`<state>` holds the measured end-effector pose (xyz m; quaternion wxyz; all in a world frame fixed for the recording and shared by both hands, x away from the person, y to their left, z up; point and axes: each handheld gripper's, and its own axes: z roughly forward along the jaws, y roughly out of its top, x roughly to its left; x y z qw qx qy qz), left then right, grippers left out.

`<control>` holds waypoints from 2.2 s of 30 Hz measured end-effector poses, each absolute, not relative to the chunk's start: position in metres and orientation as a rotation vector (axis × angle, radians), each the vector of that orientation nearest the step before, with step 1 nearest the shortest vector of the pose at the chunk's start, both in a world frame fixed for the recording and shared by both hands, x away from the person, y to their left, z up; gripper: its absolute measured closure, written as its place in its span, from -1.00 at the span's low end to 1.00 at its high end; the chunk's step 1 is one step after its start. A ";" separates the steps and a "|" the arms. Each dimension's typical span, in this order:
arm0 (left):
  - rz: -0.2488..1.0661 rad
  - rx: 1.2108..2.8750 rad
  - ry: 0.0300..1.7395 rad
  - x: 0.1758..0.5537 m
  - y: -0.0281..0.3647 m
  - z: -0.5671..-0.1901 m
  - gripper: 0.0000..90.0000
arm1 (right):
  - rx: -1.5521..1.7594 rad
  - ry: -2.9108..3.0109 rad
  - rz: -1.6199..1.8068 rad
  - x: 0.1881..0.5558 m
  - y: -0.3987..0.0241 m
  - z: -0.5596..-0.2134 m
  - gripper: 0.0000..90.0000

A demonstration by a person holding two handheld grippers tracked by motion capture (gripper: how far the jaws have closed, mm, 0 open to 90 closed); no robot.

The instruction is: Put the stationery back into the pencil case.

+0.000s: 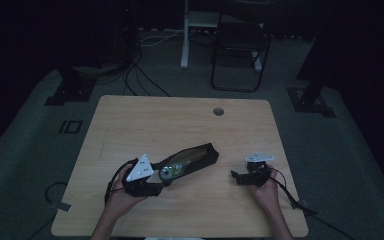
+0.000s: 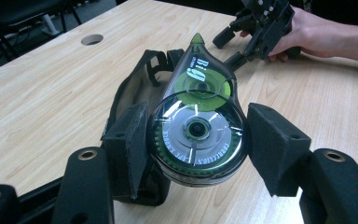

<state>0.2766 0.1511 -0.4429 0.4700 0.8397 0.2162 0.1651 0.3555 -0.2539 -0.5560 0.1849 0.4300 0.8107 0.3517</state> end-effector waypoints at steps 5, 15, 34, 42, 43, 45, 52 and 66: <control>0.413 2.060 0.523 0.280 0.150 -0.440 -0.08 | 1.212 2.285 0.991 0.356 -0.254 -0.556 -0.72; 0.417 2.049 0.518 0.285 0.147 -0.435 -0.08 | 1.213 2.285 0.991 0.356 -0.254 -0.556 -0.72; 0.432 2.040 0.518 0.296 0.146 -0.428 -0.08 | 1.213 2.284 0.991 0.357 -0.254 -0.556 -0.72; 0.440 2.032 0.518 0.301 0.145 -0.425 -0.08 | 1.213 2.284 0.991 0.357 -0.254 -0.556 -0.72; 0.440 2.028 0.517 0.302 0.145 -0.425 -0.08 | 1.213 2.284 0.991 0.357 -0.254 -0.556 -0.72; 0.440 2.025 0.520 0.303 0.144 -0.425 -0.08 | 1.213 2.284 0.991 0.357 -0.254 -0.556 -0.72; 0.434 2.012 0.527 0.307 0.142 -0.427 -0.08 | 1.213 2.284 0.991 0.357 -0.254 -0.556 -0.72; 0.443 2.014 0.543 0.316 0.137 -0.429 -0.08 | 1.213 2.285 0.991 0.357 -0.254 -0.556 -0.72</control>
